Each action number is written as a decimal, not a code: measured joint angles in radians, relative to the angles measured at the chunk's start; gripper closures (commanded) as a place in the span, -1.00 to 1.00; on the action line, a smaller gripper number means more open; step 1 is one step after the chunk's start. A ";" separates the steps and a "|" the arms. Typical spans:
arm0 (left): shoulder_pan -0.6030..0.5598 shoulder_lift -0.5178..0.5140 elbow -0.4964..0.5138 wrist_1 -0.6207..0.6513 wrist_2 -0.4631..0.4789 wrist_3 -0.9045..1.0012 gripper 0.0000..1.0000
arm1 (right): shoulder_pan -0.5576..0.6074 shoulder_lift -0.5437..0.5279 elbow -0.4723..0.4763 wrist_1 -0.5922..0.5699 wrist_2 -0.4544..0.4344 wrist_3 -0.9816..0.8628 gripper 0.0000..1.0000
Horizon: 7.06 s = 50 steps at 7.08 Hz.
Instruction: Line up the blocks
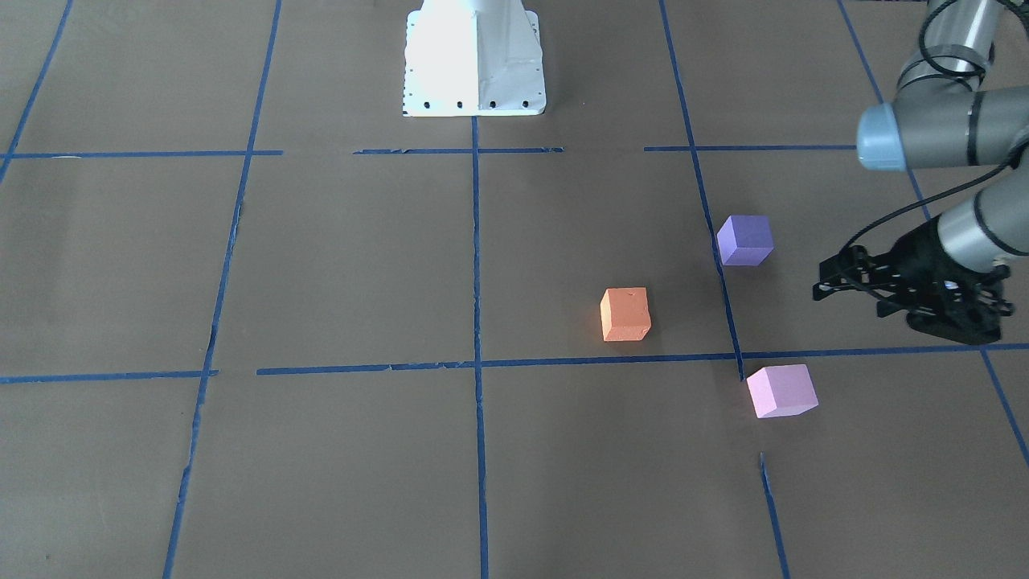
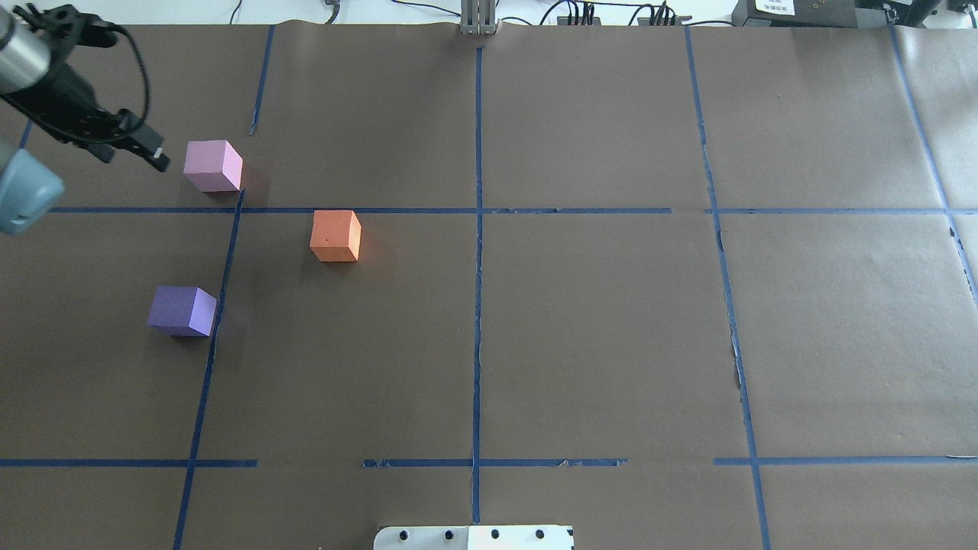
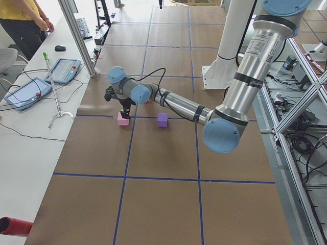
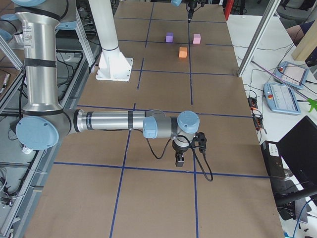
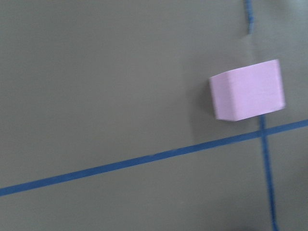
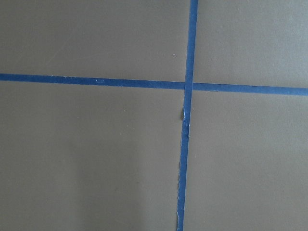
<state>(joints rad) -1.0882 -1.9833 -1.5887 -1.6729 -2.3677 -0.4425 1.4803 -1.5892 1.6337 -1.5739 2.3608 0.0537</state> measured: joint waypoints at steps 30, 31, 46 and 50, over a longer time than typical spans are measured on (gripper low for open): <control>0.114 0.130 -0.016 -0.171 0.118 -0.250 0.63 | 0.000 0.000 0.000 -0.001 0.000 0.000 -1.00; 0.116 0.112 0.027 -0.196 0.118 -0.250 0.63 | 0.000 0.000 0.000 -0.001 0.000 0.000 -1.00; 0.150 0.066 0.174 -0.294 0.066 -0.327 -0.34 | 0.000 0.000 0.000 -0.001 0.000 0.000 -1.00; 0.153 0.067 0.175 -0.294 0.065 -0.324 -1.00 | 0.000 0.000 0.000 -0.001 0.000 0.000 -1.00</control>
<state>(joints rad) -0.9357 -1.9165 -1.4137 -1.9666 -2.3025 -0.7668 1.4803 -1.5892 1.6337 -1.5749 2.3608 0.0537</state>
